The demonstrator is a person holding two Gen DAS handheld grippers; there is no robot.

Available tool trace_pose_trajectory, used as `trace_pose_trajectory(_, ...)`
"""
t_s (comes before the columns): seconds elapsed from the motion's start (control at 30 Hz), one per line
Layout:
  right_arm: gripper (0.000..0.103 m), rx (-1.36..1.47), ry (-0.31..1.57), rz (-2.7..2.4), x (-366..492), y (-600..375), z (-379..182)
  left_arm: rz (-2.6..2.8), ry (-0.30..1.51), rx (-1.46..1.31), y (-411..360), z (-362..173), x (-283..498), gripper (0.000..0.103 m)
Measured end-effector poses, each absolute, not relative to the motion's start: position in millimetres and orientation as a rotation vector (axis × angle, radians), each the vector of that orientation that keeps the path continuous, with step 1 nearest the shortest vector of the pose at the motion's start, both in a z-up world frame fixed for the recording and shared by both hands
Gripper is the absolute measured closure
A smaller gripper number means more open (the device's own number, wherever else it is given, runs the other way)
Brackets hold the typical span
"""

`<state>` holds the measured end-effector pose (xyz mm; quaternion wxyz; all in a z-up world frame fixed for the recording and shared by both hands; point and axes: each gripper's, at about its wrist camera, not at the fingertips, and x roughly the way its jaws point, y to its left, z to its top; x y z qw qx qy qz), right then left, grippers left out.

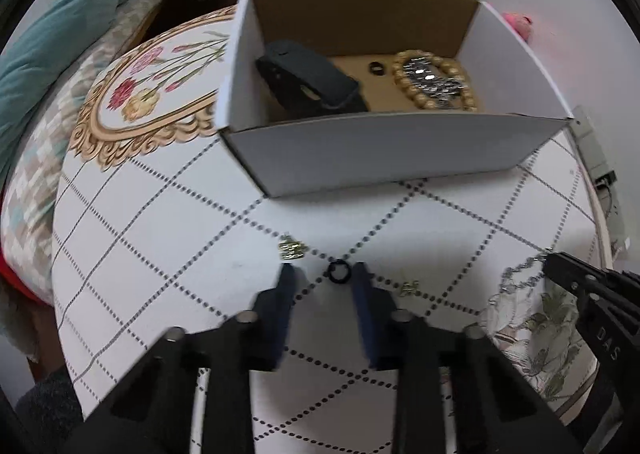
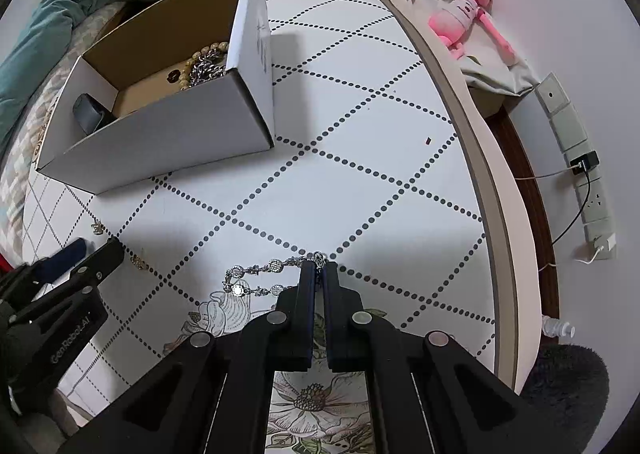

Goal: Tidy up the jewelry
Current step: 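Carry the ring and charm into the white box and open both grippers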

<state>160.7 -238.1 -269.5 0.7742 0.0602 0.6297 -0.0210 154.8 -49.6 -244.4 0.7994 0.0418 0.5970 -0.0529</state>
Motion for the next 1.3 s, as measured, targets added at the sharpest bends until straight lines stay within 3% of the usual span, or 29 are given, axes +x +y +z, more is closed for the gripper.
trace_pose_trajectory(0.03, 0.099, 0.132, 1.365, -0.045, 160.2, -237.9, -269.6, -0.119, 1.282, 0.092, -51.2, -244.0, 154.6, 0.094)
trace_pose_trajectory(0.37, 0.099, 0.185, 1.317, 0.002, 155.2, -244.5, -243.3, -0.145, 1.261, 0.067, -50.6, -227.4, 142.7, 0.094)
trace_pose_trajectory(0.67, 0.099, 0.201, 1.248, 0.126, 147.6, -236.6, -188.8, -0.189, 1.185, -0.039, -36.0, -164.3, 129.4, 0.094)
trace_pose_trajectory(1.03, 0.099, 0.220, 1.118, 0.261, 183.1, -222.5, -105.4, -0.226, 1.093, -0.105, -25.9, -102.3, 183.8, 0.094)
trace_pose_trajectory(1.3, 0.099, 0.260, 1.177, 0.318, 243.6, -204.7, -116.3, -0.223, 1.152, -0.148, -15.3, -117.6, 243.7, 0.094)
